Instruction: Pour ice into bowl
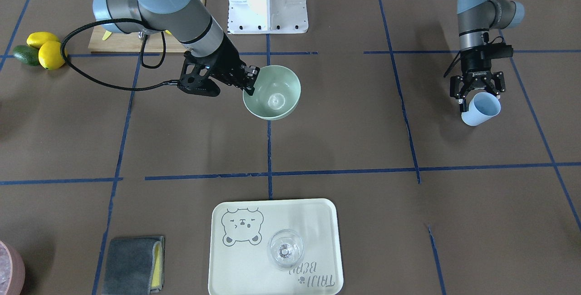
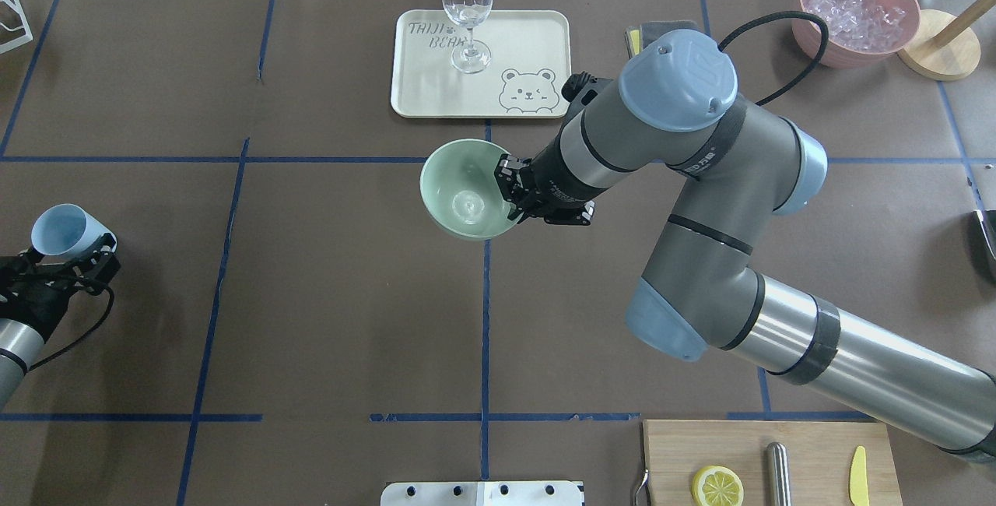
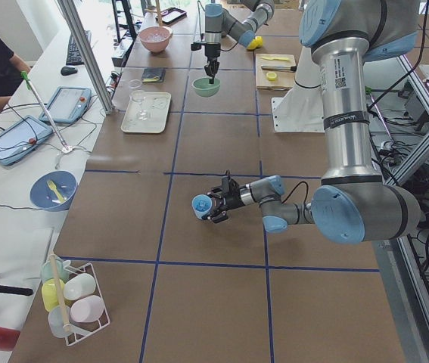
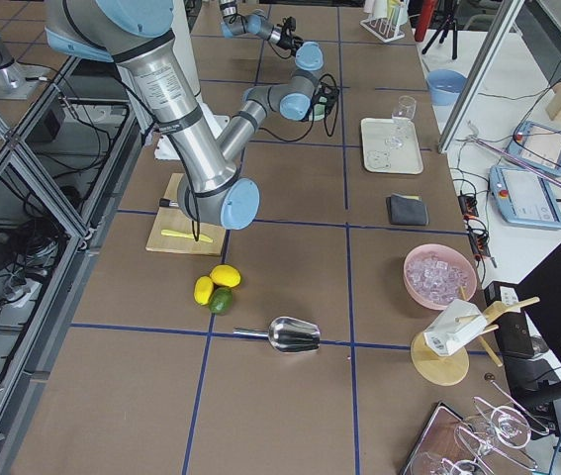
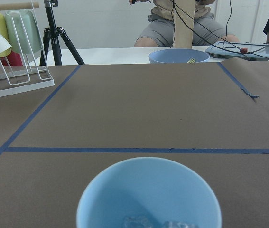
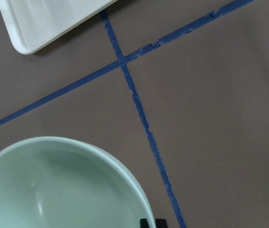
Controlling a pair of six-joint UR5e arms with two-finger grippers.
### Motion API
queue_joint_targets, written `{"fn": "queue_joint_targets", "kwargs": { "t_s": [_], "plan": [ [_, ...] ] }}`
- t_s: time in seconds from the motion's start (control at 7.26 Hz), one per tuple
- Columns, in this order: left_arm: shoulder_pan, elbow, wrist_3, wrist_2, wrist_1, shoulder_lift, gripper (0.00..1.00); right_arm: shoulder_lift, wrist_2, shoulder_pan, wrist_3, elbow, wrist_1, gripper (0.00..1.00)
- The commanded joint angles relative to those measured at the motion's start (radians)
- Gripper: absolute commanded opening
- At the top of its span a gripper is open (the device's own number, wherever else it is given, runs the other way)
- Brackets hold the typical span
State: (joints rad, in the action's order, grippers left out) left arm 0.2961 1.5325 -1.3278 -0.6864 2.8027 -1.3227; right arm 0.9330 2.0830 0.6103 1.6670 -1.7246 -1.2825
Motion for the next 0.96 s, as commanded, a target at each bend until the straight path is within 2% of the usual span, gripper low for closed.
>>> {"fn": "queue_joint_targets", "kwargs": {
  "t_s": [0.0,0.14,0.28,0.41,0.55,0.69,0.83],
  "plan": [
    [0.0,-0.006,0.001,0.002,0.003,-0.018,1.0,-0.037,-0.049,-0.038,0.008,0.049,0.002,0.0],
    [0.0,-0.034,0.001,0.004,0.004,-0.036,0.96,-0.04,-0.066,-0.047,0.013,0.051,0.003,0.0],
    [0.0,-0.044,-0.001,0.019,0.006,-0.038,0.72,-0.051,-0.076,-0.061,0.017,0.062,0.003,0.0],
    [0.002,-0.043,0.002,0.024,0.006,-0.035,0.67,-0.078,-0.101,-0.073,0.025,0.083,0.002,0.0],
    [0.003,-0.041,0.004,0.024,0.006,-0.033,0.65,-0.11,-0.109,-0.083,0.054,0.114,0.003,0.0],
    [0.005,-0.041,0.004,0.024,0.006,-0.032,0.58,-0.127,-0.122,-0.092,0.057,0.132,0.003,0.0],
    [0.014,-0.032,0.006,0.022,0.008,-0.033,0.21,-0.129,-0.139,-0.104,0.057,0.134,0.005,0.0]
  ]
}}
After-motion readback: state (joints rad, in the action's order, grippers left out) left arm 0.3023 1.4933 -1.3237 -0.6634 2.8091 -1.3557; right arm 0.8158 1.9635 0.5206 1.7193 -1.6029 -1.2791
